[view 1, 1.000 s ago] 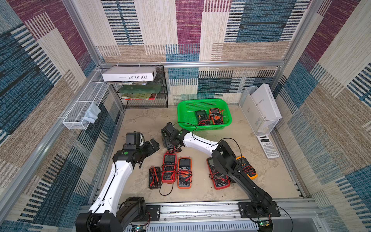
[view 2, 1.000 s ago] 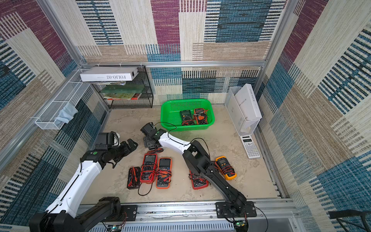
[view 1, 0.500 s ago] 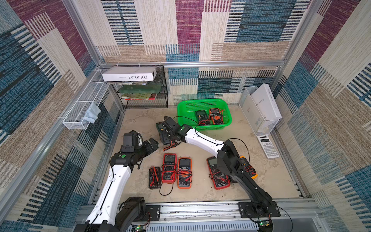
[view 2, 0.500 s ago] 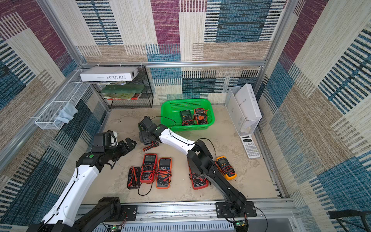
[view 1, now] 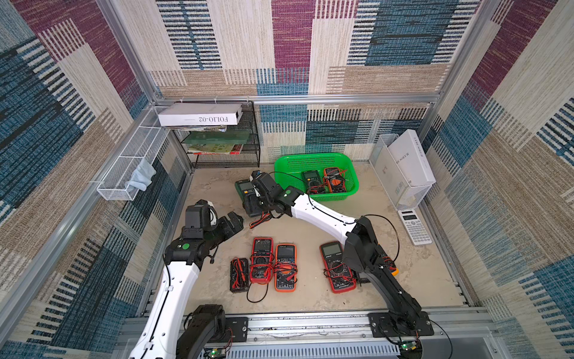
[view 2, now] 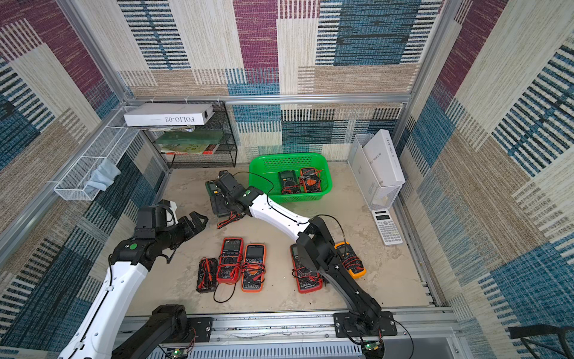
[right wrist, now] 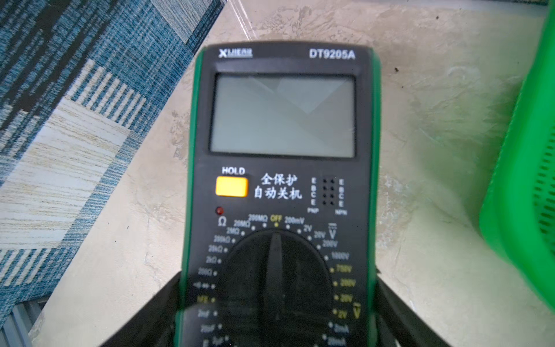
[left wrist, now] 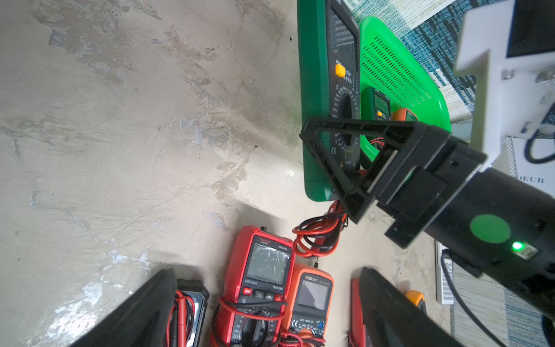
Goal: Put the multimeter into the basket
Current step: Place the multimeter in the basket.
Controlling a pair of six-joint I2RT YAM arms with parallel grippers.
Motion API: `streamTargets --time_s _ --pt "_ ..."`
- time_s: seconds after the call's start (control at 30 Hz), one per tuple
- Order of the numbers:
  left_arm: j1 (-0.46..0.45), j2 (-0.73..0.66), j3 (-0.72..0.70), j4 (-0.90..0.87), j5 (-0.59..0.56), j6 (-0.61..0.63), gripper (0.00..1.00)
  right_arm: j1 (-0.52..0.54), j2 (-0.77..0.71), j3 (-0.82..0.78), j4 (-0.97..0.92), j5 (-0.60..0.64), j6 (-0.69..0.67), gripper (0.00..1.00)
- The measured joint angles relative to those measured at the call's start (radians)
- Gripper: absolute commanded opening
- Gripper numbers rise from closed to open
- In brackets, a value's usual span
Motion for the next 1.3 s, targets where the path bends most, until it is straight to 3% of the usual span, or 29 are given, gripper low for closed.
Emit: streamTargets --time_s 0.73,1.3 --pt "-0.020 0.029 0.038 0.079 0.102 -0.050 1.00 -0.125 -0.102 -0.001 -0.031 0.011 -0.015 0.61" --pt "-0.137 0.136 0.105 0.138 0.089 -0.060 1.00 -0.245 -0.102 -0.045 -0.034 0.072 0.013 0.62"
